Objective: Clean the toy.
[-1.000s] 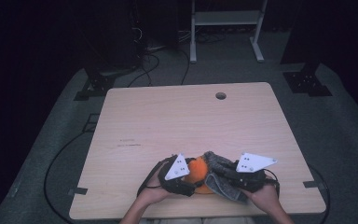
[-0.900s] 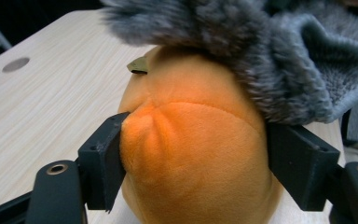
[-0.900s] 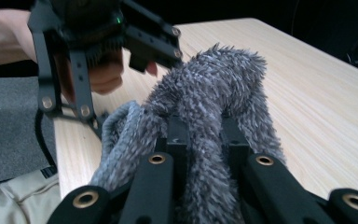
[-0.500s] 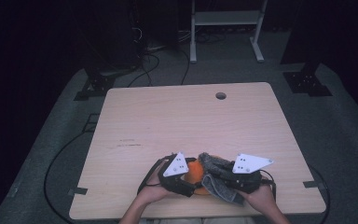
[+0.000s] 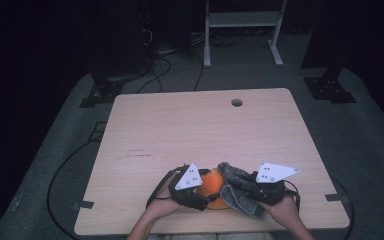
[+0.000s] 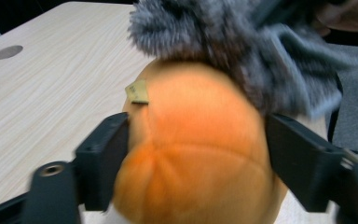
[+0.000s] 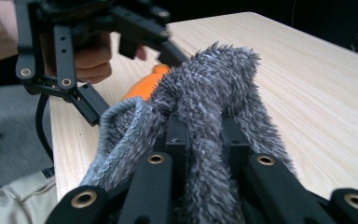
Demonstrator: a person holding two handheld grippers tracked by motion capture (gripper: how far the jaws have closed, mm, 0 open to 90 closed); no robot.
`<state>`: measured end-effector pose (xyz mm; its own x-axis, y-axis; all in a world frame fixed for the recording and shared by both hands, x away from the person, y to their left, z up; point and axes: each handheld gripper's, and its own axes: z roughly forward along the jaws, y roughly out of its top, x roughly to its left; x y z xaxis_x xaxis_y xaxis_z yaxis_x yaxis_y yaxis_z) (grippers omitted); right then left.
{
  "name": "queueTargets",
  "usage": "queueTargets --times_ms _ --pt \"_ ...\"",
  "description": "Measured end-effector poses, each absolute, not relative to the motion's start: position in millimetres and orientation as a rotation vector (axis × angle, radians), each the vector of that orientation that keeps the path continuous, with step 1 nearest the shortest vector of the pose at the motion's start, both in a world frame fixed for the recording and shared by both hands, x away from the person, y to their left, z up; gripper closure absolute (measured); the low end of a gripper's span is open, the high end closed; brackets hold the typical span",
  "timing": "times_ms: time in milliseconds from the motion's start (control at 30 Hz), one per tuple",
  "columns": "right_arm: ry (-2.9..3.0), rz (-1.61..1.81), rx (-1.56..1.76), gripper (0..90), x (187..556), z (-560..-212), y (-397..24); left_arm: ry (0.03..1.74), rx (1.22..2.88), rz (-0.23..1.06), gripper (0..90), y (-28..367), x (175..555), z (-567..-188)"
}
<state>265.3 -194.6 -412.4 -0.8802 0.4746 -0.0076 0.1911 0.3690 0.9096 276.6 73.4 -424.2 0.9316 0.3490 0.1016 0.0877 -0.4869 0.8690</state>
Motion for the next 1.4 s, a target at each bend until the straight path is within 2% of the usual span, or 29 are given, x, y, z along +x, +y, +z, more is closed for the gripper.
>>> queueTargets --times_ms 133,500,833,967,1133,1300,1400 --pt "2.362 1.514 0.69 76.6 277 -422 -212 0.3 2.074 0.325 28.4 79 278 -428" --pt "2.366 1.532 0.676 76.6 278 -420 -215 0.306 2.063 0.293 27.6 89 281 -433" --pt "2.402 1.431 0.817 76.5 285 -440 -230 0.323 2.049 0.276 27.6 91 281 -435" --pt "2.34 1.573 0.784 76.6 282 -427 -225 0.319 2.044 0.273 27.1 91 282 -436" --pt "2.358 1.533 0.749 76.5 283 -429 -215 0.332 2.03 0.266 26.7 92 282 -438" --pt "2.427 1.397 0.857 76.5 292 -442 -232 0.312 2.036 0.269 26.7 90 280 -437" --pt "2.361 1.537 0.86 76.5 291 -432 -238 0.294 2.042 0.277 26.6 88 278 -437"
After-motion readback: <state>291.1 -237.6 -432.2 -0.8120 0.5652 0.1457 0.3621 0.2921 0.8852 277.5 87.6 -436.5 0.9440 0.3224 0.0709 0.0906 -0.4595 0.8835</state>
